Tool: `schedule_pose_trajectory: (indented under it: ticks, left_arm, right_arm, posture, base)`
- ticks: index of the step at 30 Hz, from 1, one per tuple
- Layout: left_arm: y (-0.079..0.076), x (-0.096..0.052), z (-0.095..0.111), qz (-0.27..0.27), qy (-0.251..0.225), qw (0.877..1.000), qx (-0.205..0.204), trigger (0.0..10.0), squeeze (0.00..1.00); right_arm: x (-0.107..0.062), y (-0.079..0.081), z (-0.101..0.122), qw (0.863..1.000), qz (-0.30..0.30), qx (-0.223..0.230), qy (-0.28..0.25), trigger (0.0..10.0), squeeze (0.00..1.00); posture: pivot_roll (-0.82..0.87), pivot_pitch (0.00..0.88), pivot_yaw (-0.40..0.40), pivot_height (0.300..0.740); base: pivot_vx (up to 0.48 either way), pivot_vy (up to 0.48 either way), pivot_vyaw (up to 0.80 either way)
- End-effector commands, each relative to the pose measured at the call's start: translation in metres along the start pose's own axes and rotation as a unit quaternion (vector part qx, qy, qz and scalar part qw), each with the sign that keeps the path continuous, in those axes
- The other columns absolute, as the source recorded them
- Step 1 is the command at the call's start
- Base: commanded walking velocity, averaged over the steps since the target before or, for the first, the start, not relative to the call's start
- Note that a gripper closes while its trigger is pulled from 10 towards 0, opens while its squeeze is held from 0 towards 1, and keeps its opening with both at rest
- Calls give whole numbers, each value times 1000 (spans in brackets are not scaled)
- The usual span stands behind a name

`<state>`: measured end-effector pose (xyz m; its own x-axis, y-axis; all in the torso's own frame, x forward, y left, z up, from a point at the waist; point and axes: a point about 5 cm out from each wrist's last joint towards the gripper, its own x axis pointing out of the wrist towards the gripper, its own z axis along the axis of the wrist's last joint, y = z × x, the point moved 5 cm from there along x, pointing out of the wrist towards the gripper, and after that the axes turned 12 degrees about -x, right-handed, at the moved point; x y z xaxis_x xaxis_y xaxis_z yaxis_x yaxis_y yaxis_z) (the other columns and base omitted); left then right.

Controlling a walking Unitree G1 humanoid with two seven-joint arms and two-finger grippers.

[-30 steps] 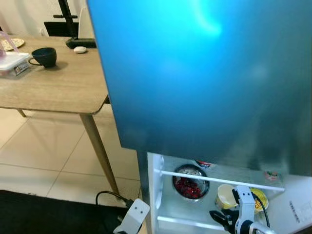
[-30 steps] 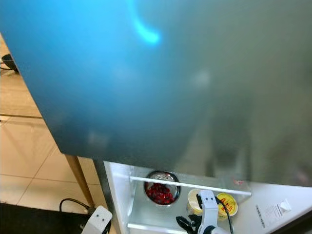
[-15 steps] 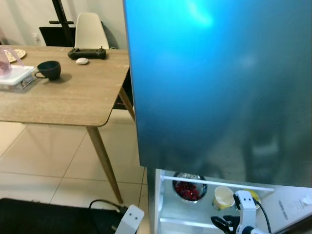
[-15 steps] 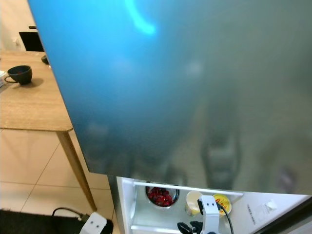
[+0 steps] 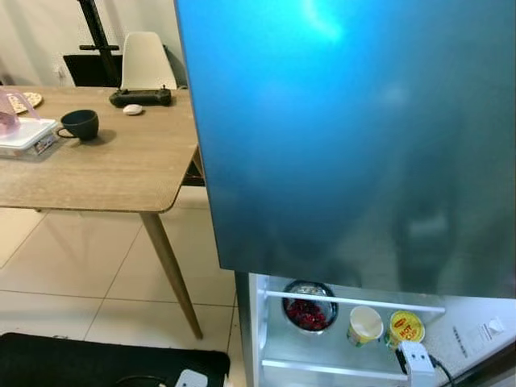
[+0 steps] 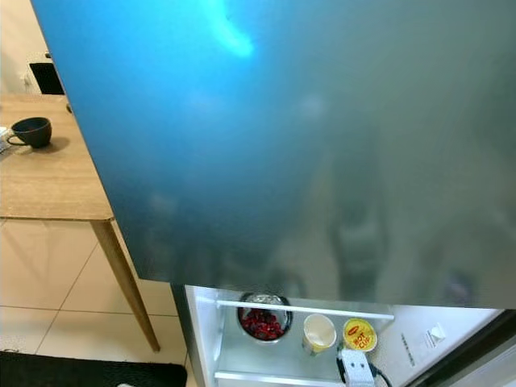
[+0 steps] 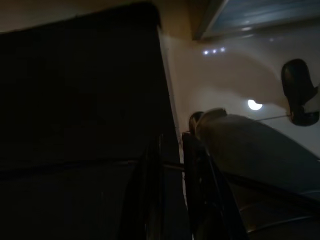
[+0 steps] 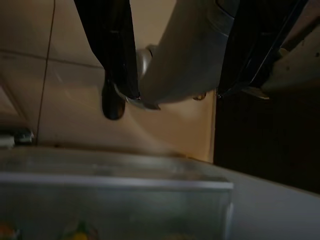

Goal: Restocking fridge

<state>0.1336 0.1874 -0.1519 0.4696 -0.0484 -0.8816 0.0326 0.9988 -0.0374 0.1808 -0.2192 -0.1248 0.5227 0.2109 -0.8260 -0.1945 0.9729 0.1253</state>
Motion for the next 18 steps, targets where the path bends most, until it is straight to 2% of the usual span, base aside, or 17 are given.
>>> schedule_pose_trajectory:
  ticks: [1, 4, 6, 10, 16, 18]
  left_arm:
    - [9, -3, -10, 13, 20, 1000, -3, 10000, 0]
    - [10, -2, -10, 18, 24, 1000, -5, 10000, 0]
    - [11, -1, -11, 27, 39, 999, -21, 10000, 0]
    - [9, -2, -18, 28, 62, 998, -12, 10000, 0]
    - [5, -5, -36, 26, 99, 994, -39, 10000, 0]
    - [-1, -8, -51, 10, 128, 991, -39, 10000, 0]
  right_arm:
    - [-3, -6, -13, 999, -25, -1, 28, 10000, 0]
    - [-5, -11, -23, 997, -46, -20, 53, 10000, 0]
    - [-7, -12, -34, 994, -57, -45, 81, 10000, 0]
    - [-8, -12, -39, 993, -58, -51, 91, 10000, 0]
    - [-10, -13, -44, 991, -67, -58, 97, 10000, 0]
    - [-10, -13, -45, 991, -71, -57, 98, 10000, 0]
  posture:
    - [-92, 0, -39, 740]
    - [-88, 0, -38, 740]
    - [-81, 0, -41, 740]
    - [-70, 0, -40, 740]
    - [-61, 0, -32, 740]
    - [-60, 0, -35, 740]
  base:
    - [0, 0, 0]
    - [0, 0, 0]
    - [0, 0, 0]
    - [0, 0, 0]
    - [0, 0, 0]
    - [0, 0, 0]
